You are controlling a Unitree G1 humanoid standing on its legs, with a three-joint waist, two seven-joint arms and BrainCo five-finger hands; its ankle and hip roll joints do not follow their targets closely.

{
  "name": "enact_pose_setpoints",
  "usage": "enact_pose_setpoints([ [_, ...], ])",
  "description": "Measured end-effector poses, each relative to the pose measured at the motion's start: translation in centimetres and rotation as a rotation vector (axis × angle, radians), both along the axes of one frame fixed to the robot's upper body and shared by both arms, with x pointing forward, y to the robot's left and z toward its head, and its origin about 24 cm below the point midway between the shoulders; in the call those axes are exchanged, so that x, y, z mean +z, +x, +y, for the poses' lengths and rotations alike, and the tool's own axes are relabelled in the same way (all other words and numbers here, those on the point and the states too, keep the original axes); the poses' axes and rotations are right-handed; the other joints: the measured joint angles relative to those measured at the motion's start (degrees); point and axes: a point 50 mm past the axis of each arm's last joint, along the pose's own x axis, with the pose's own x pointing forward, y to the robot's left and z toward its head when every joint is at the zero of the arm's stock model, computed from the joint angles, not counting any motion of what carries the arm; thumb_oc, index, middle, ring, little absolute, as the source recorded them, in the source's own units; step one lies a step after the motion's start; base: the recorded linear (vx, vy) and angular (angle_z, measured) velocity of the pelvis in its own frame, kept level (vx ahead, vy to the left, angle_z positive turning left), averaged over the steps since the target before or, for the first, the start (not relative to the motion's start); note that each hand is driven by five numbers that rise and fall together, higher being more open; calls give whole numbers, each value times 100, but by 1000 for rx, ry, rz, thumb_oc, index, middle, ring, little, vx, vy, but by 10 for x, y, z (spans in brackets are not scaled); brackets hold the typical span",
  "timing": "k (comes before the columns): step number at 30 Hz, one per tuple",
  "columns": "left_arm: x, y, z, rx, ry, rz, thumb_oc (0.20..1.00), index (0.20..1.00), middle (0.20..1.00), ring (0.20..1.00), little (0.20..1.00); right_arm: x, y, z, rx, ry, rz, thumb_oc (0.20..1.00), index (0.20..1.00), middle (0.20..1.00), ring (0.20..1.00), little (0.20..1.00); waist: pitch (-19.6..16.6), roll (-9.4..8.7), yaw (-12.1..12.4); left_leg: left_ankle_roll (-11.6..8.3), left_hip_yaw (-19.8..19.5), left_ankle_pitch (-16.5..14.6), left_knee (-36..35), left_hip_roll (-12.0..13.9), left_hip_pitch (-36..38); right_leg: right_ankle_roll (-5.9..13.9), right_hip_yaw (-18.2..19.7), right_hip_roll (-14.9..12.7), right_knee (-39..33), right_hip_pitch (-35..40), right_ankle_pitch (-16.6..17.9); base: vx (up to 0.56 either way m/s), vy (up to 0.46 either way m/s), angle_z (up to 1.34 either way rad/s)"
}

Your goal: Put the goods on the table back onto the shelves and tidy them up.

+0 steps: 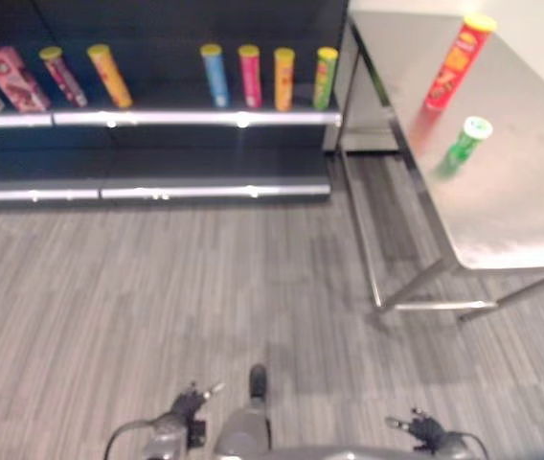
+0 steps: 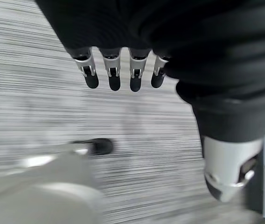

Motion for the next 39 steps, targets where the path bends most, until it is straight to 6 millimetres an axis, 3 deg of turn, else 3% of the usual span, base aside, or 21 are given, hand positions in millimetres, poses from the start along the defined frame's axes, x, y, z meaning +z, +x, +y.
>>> enact_pose_setpoints([
  [1, -4, -14, -1, 78, -24, 18, 1000, 1000, 1000, 1000, 1000, -1, -3, -3, -77, -10, -5, 1000, 1000, 1000, 1000, 1000, -38, -26, -9, 88, 329, -341, 12, -49, 328, -217, -57, -343, 2013, -830, -146, 213, 505, -13],
  [2, -9, -20, -9, 2, -27, 76, 1000, 1000, 1000, 1000, 1000, -5, -28, -8, 38, -38, 98, 1000, 1000, 1000, 1000, 1000, -266, 102, -341, -13, 297, -623, 69, -465, 217, -534, 286, -666, 3672, -1681, 414, 182, 331, 9],
  [3, -9, -19, -8, -27, -14, 77, 1000, 1000, 1000, 1000, 1000, -6, -31, -8, 17, -34, 111, 1000, 1000, 1000, 1000, 1000, -302, 42, -374, 38, 202, -625, 212, -657, 225, -805, 443, -900, 4167, -2043, 847, 295, 303, 54],
  [4, -7, -13, -7, -26, -11, 59, 1000, 1000, 1000, 1000, 1000, -7, -34, -9, 33, -41, 137, 1000, 1000, 1000, 1000, 1000, -340, 47, -414, 84, 167, -887, 917, -707, -76, -736, 569, -993, 4311, -2202, 997, 326, 215, -13],
  [5, -4, -6, -6, -20, -10, 39, 1000, 1000, 1000, 1000, 1000, -6, -31, -14, 46, -54, 134, 1000, 1000, 1000, 1000, 1000, -294, 238, -317, 465, 152, -1101, 1464, -613, -344, -522, 595, -989, 4636, -2437, 666, 320, 125, -34],
  [7, -4, -12, 4, 21, 6, 54, 1000, 1000, 1000, 1000, 1000, -6, -25, -9, 40, -41, 126, 1000, 1000, 1000, 1000, 1000, -321, 211, -342, 331, 148, -962, 838, -752, -67, -525, 292, -854, 3717, -2524, -192, 297, -6, -55],
  [8, -5, -16, 5, 25, 11, 65, 1000, 1000, 1000, 1000, 1000, -5, -17, -9, 37, -42, 110, 1000, 1000, 1000, 1000, 1000, -281, 260, -310, 97, 134, -683, 352, -731, 132, -472, -181, -427, 2395, -2582, -447, 288, -26, -61],
  [10, -6, -17, 6, 40, 10, 83, 1000, 1000, 1000, 1000, 1000, -5, -14, -6, 38, -35, 102, 1000, 1000, 1000, 1000, 1000, -253, 249, -452, -494, 278, -919, 184, -584, 208, -547, -575, 207, 456, -2479, -211, 311, 21, -13],
  [11, -3, -12, 14, 60, 22, 69, 1000, 1000, 1000, 1000, 1000, -8, -16, 3, 37, -13, 104, 1000, 1000, 1000, 1000, 1000, -170, -77, -607, -122, 477, -1167, 713, -671, 125, -291, -493, 110, -109, -2449, 40, 380, 33, 53],
  [12, -1, -7, 16, 70, 24, 52, 1000, 1000, 1000, 1000, 1000, -8, -19, 4, 36, -9, 107, 1000, 1000, 1000, 1000, 1000, -51, -179, -654, 178, 272, -1208, 1072, -554, 188, -79, -486, 24, -64, -2502, 209, 345, 10, 29],
  [13, -2, -14, 18, 67, 32, 68, 1000, 1000, 1000, 1000, 1000, -14, -33, 9, 21, 7, 176, 1000, 1000, 1000, 1000, 1000, -86, -510, -558, 84, 382, -1304, 760, -762, 534, -90, -880, -144, -208, -2566, 476, 196, -4, 7],
  [15, -2, -13, 13, 37, 22, 58, 1000, 1000, 1000, 1000, 1000, -15, -42, 8, 13, 3, 199, 1000, 1000, 1000, 1000, 1000, -80, -514, -562, 224, 382, -1207, 387, -835, 805, -152, -1425, -81, -348, -2577, 607, 240, -8, -5],
  [19, -8, -27, 0, 21, -9, 80, 1000, 1000, 1000, 1000, 1000, -12, -52, -9, 1, -36, 221, 1000, 1000, 1000, 1000, 1000, -280, -35, -584, 245, 112, -1051, -394, -850, 1550, -560, -1620, 249, -236, -2278, 730, 303, -25, 21],
  [23, -4, -17, 3, 14, 1, 51, 1000, 1000, 1000, 1000, 1000, -8, -30, -12, 14, -48, 167, 1000, 1000, 1000, 1000, 1000, -360, 255, -623, 99, -50, -1139, -402, -728, 1728, -809, -1693, 362, -9, -2332, 737, 221, -35, 29],
  [25, -6, -22, 2, 16, -3, 63, 1000, 1000, 1000, 1000, 1000, -4, -18, -18, 17, -64, 137, 1000, 1000, 1000, 1000, 1000, -389, 377, -623, -115, -1, -1269, -291, -633, 1888, -1308, -1818, 487, -102, -2131, 733, 173, -44, -3],
  [26, -7, -25, 2, 18, -4, 72, 1000, 1000, 1000, 1000, 1000, -3, -14, -18, 22, -65, 121, 1000, 1000, 1000, 1000, 1000, -392, 368, -609, -146, 12, -1283, -106, -617, 1878, -1481, -1789, 532, -209, -2012, 799, 193, -81, -17],
  [29, -11, -36, -2, 33, -19, 102, 1000, 1000, 1000, 1000, 1000, -2, -14, -19, 23, -67, 105, 1000, 1000, 1000, 1000, 1000, -409, 232, -573, -616, 206, -1412, 1418, -544, 1549, -1359, -1644, 662, -930, -1298, 712, 135, -100, -21],
  [30, -12, -39, -3, 35, -23, 110, 1000, 1000, 1000, 1000, 1000, -3, -17, -19, 22, -66, 112, 1000, 1000, 1000, 1000, 1000, -439, 204, -553, -675, 375, -1444, 2042, -446, 1330, -1369, -1595, 713, -1082, -1154, 708, 95, -99, -44],
  [31, -13, -44, -6, 41, -34, 115, 1000, 1000, 1000, 1000, 1000, -3, -22, -21, 18, -71, 121, 1000, 1000, 1000, 1000, 1000, -520, 250, -507, -1057, 422, -1320, 3459, -175, 725, -1555, -1406, 852, -1181, -1032, 623, 60, -90, -65],
  [33, -14, -44, -7, 39, -37, 119, 1000, 1000, 1000, 1000, 1000, -3, -23, -23, 15, -76, 135, 1000, 1000, 1000, 1000, 1000, -494, 285, -471, -1175, 375, -1196, 4604, 140, 127, -1627, -1260, 966, -1173, -889, 681, 44, -14, -56],
  [39, -6, -25, 8, 29, 5, 78, 1000, 1000, 1000, 1000, 1000, -5, -28, -23, 10, -79, 165, 1000, 1000, 1000, 1000, 1000, -176, -261, -529, -1029, -8, -1209, 3653, 589, -625, -1684, -777, 733, -1179, -587, 383, 106, 92, -41],
])
